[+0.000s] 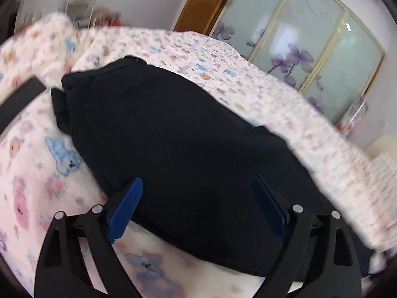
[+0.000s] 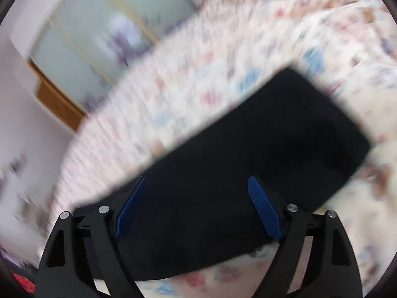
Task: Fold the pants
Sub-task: 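Grasp the folded edge of the trousers with the right tool, then lift the gripped folded edge up with the right tool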
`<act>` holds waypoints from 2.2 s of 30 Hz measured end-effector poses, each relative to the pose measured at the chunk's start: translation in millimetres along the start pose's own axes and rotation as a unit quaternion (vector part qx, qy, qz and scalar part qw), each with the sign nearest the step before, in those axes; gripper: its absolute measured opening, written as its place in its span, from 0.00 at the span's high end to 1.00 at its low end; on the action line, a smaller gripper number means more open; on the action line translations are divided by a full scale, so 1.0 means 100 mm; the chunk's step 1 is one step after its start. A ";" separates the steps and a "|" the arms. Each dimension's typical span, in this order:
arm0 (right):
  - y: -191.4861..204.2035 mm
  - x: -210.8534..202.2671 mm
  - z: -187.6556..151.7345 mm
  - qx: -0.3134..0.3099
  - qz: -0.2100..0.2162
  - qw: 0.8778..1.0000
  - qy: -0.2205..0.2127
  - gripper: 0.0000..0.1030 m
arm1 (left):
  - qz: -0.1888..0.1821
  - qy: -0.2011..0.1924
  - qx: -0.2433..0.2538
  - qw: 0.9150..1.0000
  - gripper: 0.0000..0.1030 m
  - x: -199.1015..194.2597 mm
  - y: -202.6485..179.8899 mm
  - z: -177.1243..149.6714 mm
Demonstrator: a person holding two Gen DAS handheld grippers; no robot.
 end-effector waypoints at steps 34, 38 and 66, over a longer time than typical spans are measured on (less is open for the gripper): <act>-1.38 -0.04 0.04 0.217 -0.050 0.974 0.040 0.68 | 0.055 0.030 0.062 0.996 0.02 0.25 -0.14 -0.15; -1.36 -0.09 0.00 0.229 -0.073 0.970 0.029 0.67 | 0.051 0.029 0.060 0.996 0.02 0.25 -0.14 -0.15; 1.66 -0.56 -0.55 -0.114 0.177 0.975 -0.064 0.87 | 0.055 0.028 0.062 0.996 0.02 0.24 -0.13 -0.15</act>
Point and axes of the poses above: each gripper's, at about its wrist camera, not at the fingertips, and x roughly the way its jaws point, y to its left, z to its top, the point moved 5 cm from there along x, roughly the way its jaws point, and after that the axes turned 12 degrees about -z, right-handed, at the moved point
